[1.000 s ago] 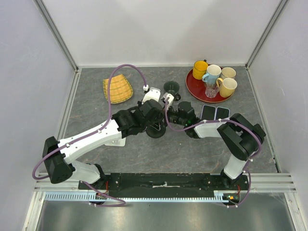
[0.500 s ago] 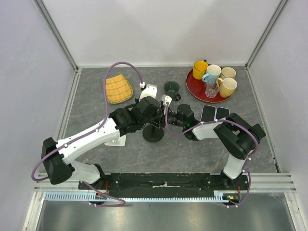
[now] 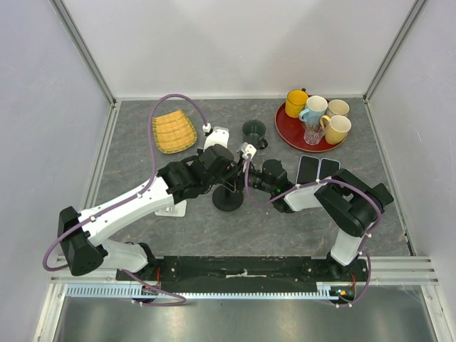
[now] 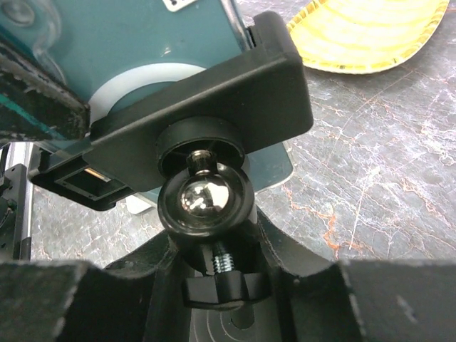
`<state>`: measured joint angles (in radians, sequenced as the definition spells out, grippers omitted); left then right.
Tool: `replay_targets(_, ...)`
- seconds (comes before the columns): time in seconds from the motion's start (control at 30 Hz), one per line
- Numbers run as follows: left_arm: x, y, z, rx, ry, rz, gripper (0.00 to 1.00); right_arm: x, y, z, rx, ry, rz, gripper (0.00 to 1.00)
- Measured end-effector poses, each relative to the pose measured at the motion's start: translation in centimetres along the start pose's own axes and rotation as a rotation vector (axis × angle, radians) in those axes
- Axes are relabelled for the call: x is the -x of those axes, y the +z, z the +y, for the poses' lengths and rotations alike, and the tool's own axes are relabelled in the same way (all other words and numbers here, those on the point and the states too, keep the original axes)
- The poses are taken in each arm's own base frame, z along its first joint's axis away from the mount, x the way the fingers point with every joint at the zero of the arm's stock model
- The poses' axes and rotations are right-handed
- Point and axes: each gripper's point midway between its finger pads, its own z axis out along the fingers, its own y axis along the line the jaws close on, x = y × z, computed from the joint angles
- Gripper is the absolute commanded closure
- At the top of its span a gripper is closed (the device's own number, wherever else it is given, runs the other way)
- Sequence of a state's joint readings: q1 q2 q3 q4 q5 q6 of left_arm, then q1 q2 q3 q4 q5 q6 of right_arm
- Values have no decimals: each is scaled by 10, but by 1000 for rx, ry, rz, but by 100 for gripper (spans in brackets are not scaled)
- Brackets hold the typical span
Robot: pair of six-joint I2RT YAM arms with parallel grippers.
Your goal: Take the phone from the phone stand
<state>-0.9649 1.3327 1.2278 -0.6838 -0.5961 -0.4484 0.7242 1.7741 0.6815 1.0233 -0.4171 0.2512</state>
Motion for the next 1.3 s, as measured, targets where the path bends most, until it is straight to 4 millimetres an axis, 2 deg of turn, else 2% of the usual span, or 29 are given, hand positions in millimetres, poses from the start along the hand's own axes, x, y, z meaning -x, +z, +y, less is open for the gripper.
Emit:
replay_targets(0.27,-7,-4,1,-18,-74,4,98,-2,-1,-1,-57,19,-18,100)
replay_targets(0.53,-12,-5,-1,-5,-171,24,98,-1,-6,-16,-164,27,-46,100)
replay_targets(0.83,-16,-8,-5,-1,-189,50,98,-3,-10,-14,-171,13,-63,100)
replay_targets(0.93,-15,-8,-7,0,-180,58,83,-4,-12,-14,-175,4,-69,100)
replay_targets(0.97,-15,-8,-8,1,-176,63,72,-4,-13,-15,-179,1,-71,100)
replay_targets(1.03,-13,-8,-10,3,-166,73,63,-3,-15,-15,-190,-4,-75,100)
replay_targets(1.07,-12,-8,-13,-2,-162,83,54,-3,-16,-17,-202,-5,-77,100)
replay_targets(1.17,-1,-16,-24,-40,-146,95,41,1,-21,-28,-270,-3,-99,100)
replay_targets(1.3,26,-26,-30,-74,-170,71,32,3,-27,-40,-338,-12,-113,100)
